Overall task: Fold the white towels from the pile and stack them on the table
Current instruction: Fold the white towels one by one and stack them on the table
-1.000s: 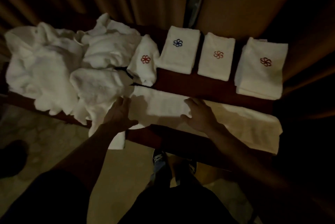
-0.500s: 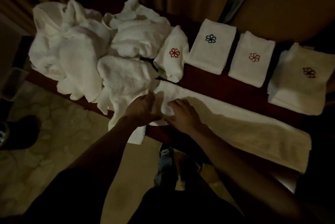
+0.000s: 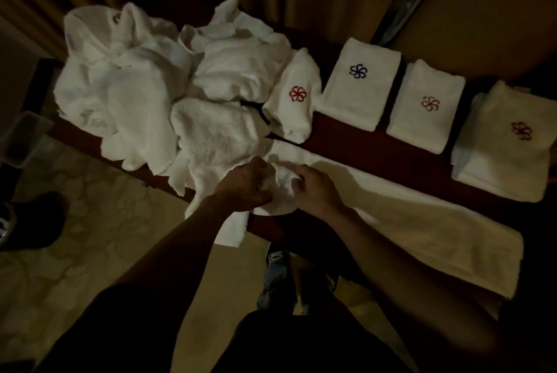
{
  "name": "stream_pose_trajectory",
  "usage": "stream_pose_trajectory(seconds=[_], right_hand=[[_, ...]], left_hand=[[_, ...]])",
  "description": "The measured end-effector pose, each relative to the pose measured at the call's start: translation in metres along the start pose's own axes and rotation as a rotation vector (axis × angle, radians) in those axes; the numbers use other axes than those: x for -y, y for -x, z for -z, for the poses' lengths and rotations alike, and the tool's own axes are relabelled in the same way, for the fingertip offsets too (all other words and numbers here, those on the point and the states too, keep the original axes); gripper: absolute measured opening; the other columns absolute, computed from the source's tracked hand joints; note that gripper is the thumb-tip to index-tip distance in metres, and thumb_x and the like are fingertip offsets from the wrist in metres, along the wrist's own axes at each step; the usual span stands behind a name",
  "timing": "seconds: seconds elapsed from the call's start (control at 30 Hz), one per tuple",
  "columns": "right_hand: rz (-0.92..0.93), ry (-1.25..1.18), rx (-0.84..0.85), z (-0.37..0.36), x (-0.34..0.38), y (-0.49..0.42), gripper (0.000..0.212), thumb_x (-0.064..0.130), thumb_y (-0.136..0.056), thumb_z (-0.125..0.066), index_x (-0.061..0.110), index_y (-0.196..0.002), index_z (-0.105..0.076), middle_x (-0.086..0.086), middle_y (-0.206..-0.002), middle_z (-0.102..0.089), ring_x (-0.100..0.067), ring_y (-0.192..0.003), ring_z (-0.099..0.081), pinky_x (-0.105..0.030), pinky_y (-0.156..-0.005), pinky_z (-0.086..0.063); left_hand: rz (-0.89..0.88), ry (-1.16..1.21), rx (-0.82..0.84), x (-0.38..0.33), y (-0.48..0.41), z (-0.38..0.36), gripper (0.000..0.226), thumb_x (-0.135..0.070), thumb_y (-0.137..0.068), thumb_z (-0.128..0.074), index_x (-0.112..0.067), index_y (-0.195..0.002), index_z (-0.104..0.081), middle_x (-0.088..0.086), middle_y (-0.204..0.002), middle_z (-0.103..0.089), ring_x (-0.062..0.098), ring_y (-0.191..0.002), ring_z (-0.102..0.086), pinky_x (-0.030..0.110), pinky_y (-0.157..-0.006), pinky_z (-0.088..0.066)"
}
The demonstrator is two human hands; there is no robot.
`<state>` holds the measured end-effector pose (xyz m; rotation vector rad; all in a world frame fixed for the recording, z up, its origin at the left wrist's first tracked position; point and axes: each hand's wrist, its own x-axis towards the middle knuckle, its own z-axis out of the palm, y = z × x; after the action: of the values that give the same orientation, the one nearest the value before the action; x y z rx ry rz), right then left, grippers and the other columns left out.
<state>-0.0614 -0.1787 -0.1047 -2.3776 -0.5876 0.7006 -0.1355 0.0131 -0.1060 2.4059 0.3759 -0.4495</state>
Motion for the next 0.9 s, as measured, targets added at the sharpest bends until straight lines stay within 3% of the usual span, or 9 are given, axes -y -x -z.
stream_pose_trajectory(seconds=[0.1,0.23,0.3,0.4,0.53,0.67,0.8,0.9], right_hand=[[-0.034,-0.119,-0.025,0.011,-0.002,0.001,0.012,0.025,-0.098,-0.051,0.018,-0.089,-0.053,0.006,-0.078,-0.058,-0.010,-0.073,-0.056,-0.030,-0.069,-0.042],[-0.070,-0.228,-0.079,0.016,-0.005,0.005,0.017,0.024,-0.101,-0.050,0.016,-0.086,-0.052,0.007,-0.071,-0.054,-0.005,-0.064,-0.051,-0.028,-0.063,-0.037],[-0.074,-0.239,-0.104,0.018,-0.006,0.008,0.019,0.025,-0.101,-0.050,0.016,-0.085,-0.052,0.004,-0.072,-0.056,-0.008,-0.066,-0.054,-0.030,-0.061,-0.040],[-0.087,-0.246,-0.132,0.021,-0.009,0.009,0.020,0.026,-0.102,-0.049,0.013,-0.088,-0.055,-0.001,-0.077,-0.060,-0.015,-0.072,-0.058,-0.033,-0.066,-0.045],[-0.079,-0.237,-0.163,0.025,-0.010,0.009,0.019,0.026,-0.101,-0.051,0.012,-0.091,-0.058,0.000,-0.080,-0.063,-0.013,-0.076,-0.061,-0.031,-0.069,-0.047],[-0.064,-0.246,-0.176,0.029,-0.010,0.010,0.015,0.025,-0.101,-0.052,0.016,-0.090,-0.057,0.002,-0.080,-0.063,-0.009,-0.075,-0.059,-0.024,-0.066,-0.044],[-0.041,-0.268,-0.183,0.030,-0.009,0.012,0.014,0.025,-0.101,-0.052,0.020,-0.088,-0.056,0.003,-0.076,-0.061,-0.004,-0.067,-0.055,-0.012,-0.057,-0.038],[-0.006,-0.269,-0.165,0.027,-0.009,0.012,0.017,0.026,-0.101,-0.052,0.015,-0.089,-0.058,-0.003,-0.074,-0.062,-0.013,-0.066,-0.057,-0.021,-0.058,-0.041]], left_hand=[[0.028,-0.080,-0.019,-0.008,-0.004,-0.003,0.068,-0.050,-0.080,-0.075,-0.020,-0.136,-0.050,0.003,-0.109,-0.068,0.025,-0.102,-0.064,0.032,-0.078,-0.047],[0.053,-0.125,-0.017,-0.018,-0.012,-0.009,0.029,-0.049,-0.085,-0.067,-0.026,-0.102,-0.060,0.002,-0.098,-0.065,0.026,-0.094,-0.066,0.031,-0.069,-0.045],[0.015,-0.194,0.014,-0.019,-0.013,-0.011,0.037,-0.048,-0.083,-0.069,-0.025,-0.110,-0.060,0.003,-0.110,-0.064,0.028,-0.102,-0.065,0.033,-0.074,-0.048],[0.010,-0.309,0.013,-0.021,-0.009,-0.014,0.068,-0.053,-0.077,-0.075,-0.025,-0.134,-0.050,0.006,-0.136,-0.050,0.030,-0.117,-0.058,0.042,-0.093,-0.050],[0.015,-0.316,-0.096,-0.023,-0.005,-0.017,0.048,-0.045,-0.088,-0.058,-0.022,-0.130,-0.054,0.008,-0.125,-0.055,0.033,-0.105,-0.063,0.045,-0.083,-0.054],[-0.028,-0.222,-0.138,-0.025,-0.005,-0.016,0.063,-0.052,-0.087,-0.031,-0.011,-0.124,-0.060,0.017,-0.109,-0.063,0.037,-0.092,-0.065,0.040,-0.072,-0.054],[0.125,-0.081,-0.185,-0.018,-0.019,-0.012,0.034,-0.033,-0.099,-0.044,-0.005,-0.101,-0.064,0.022,-0.093,-0.067,0.040,-0.086,-0.065,0.035,-0.068,-0.046],[0.128,-0.045,-0.226,-0.013,-0.025,-0.010,0.023,-0.025,-0.099,-0.051,-0.005,-0.098,-0.064,0.019,-0.093,-0.068,0.038,-0.089,-0.064,0.032,-0.070,-0.043]])
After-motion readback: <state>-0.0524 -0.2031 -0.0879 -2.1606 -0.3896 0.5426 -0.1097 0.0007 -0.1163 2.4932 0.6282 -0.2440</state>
